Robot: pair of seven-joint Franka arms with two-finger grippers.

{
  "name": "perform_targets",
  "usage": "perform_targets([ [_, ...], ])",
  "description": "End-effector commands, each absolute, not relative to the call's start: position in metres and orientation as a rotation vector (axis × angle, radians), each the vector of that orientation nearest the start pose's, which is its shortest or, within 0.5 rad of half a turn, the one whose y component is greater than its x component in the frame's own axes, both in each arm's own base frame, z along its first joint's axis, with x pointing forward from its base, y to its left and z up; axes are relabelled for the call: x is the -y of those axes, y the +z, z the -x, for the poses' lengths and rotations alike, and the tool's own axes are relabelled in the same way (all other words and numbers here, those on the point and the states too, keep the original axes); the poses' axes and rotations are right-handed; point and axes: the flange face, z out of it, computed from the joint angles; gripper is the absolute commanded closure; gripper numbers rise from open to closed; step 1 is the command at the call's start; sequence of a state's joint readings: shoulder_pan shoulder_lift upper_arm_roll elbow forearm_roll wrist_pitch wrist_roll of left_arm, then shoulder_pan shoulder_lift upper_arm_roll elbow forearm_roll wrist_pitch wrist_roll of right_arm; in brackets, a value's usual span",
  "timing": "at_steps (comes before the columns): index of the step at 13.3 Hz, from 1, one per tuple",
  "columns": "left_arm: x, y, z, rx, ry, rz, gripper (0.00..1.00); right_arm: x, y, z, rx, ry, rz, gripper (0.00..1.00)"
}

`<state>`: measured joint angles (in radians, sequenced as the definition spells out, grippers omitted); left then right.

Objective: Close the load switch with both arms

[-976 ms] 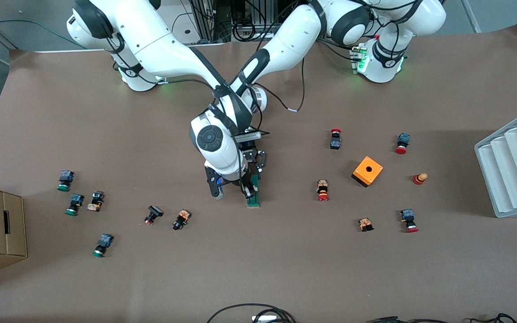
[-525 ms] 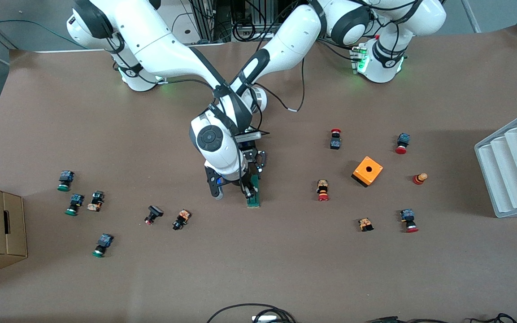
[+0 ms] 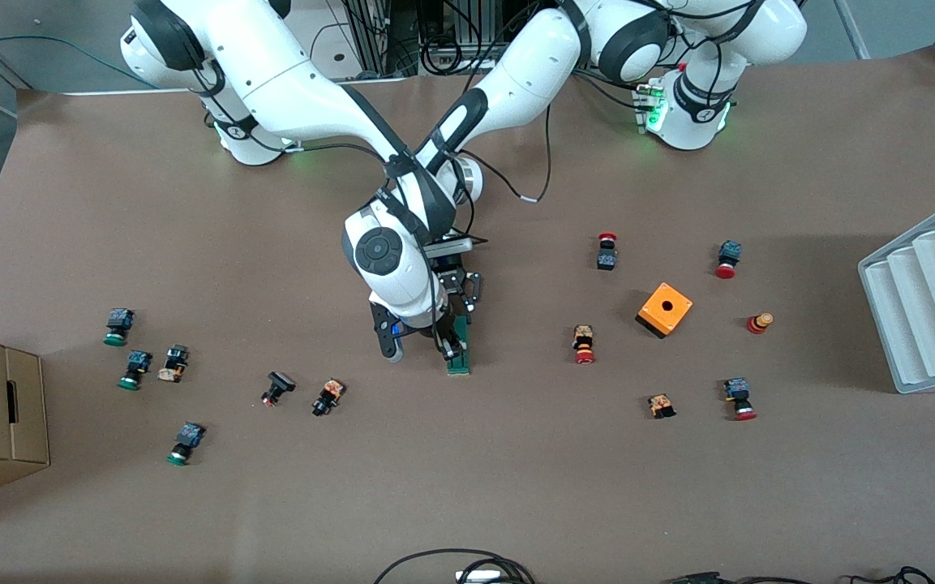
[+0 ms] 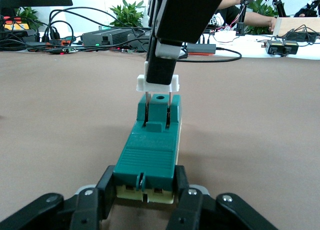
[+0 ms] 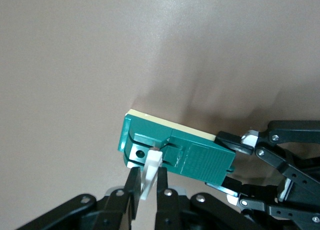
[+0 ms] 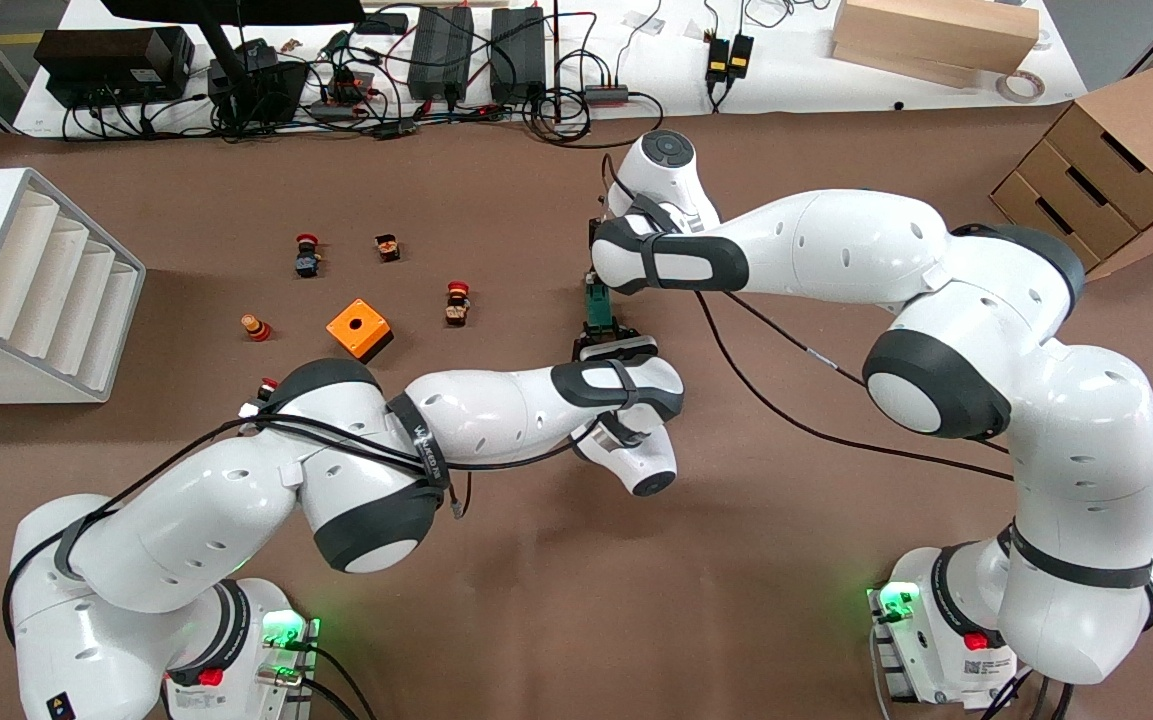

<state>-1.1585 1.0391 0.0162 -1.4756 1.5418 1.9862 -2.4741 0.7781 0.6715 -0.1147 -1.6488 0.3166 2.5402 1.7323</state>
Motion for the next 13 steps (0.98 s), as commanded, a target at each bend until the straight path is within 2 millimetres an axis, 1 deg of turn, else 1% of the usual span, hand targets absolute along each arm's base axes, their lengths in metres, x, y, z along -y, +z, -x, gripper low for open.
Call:
perform_targets([
  [1,0.597,0.050,-0.330,0.242,-1.736,2.486,0.49,-0.448,0.253,-0.566,-1.697,0.060,2.271,0.82],
  [7,0.596,0.049,-0.330,0.241,-1.734,2.485,0.49,-0.453,0.250,-0.576,-1.693,0.051,2.257,0.81],
  [13,0.595,0.048,-0.329,0.238,-1.732,2.484,0.50,-0.456,0.239,-0.583,-1.696,0.049,2.253,0.81],
])
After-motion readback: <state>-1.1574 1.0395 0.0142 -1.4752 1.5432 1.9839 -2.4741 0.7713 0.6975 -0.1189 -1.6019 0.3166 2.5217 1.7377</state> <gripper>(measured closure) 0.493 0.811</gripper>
